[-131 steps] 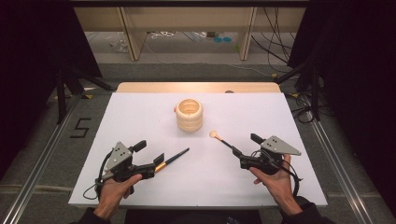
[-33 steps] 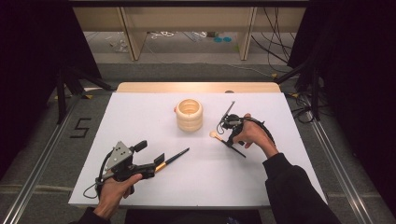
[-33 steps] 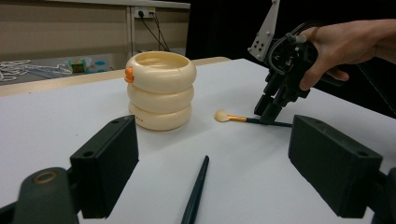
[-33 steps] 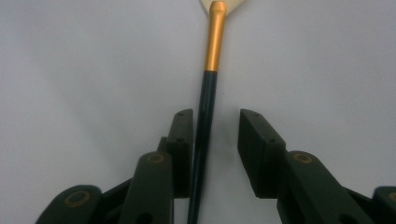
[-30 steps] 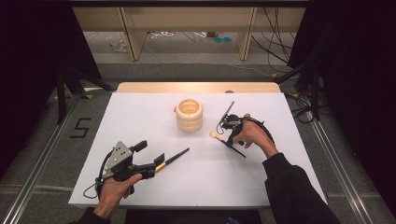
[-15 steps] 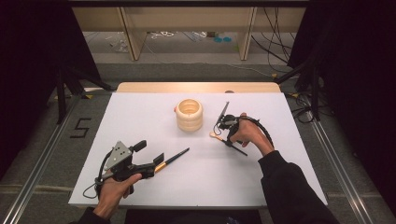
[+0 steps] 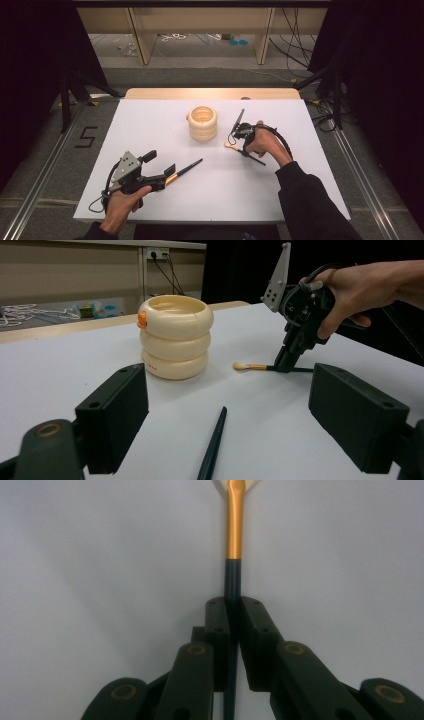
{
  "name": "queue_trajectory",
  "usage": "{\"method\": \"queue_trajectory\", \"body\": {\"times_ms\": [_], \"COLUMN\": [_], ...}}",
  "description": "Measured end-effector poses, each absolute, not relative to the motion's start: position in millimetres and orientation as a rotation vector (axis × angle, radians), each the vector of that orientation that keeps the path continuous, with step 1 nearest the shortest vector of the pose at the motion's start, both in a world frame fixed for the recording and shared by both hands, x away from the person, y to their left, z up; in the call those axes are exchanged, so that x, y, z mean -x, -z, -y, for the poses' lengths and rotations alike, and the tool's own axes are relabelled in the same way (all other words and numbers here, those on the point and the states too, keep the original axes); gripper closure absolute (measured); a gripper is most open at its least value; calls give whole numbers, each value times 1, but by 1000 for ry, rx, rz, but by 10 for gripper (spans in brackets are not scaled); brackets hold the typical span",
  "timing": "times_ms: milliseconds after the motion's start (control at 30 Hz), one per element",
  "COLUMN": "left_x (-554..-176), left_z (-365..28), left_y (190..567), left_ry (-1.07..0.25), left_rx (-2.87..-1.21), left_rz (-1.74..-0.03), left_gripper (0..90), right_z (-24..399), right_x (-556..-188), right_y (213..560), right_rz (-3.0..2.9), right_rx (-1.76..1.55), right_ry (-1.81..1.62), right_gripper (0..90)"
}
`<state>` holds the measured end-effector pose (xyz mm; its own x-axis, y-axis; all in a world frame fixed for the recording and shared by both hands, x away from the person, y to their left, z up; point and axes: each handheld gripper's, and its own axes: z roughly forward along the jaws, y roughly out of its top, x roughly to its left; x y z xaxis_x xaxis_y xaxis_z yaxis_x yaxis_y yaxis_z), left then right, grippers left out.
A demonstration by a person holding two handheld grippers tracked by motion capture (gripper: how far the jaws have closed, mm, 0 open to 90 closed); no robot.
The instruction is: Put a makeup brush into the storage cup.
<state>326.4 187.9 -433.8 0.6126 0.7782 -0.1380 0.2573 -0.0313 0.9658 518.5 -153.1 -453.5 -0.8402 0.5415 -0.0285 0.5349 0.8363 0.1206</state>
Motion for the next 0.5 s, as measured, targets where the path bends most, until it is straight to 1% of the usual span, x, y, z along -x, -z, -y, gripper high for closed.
{"method": "queue_trajectory", "body": {"times_ms": [233, 367, 500], "left_x": [-326, -326, -326], "left_z": [-188, -188, -188], "left_y": [434, 433, 433], "left_ry": [-522, -522, -523], "left_rx": [-1589, -1589, -1590], "left_rz": [-886, -886, -885], "left_gripper": [158, 158, 158], "right_z": [158, 160, 164], "right_x": [-519, -519, -520], "right_y": [449, 445, 435], "right_rz": [-2956, -2943, -2911], "right_rx": [-840, -879, -900], "right_ry": [-206, -261, -312], "right_gripper": [830, 830, 831]}}
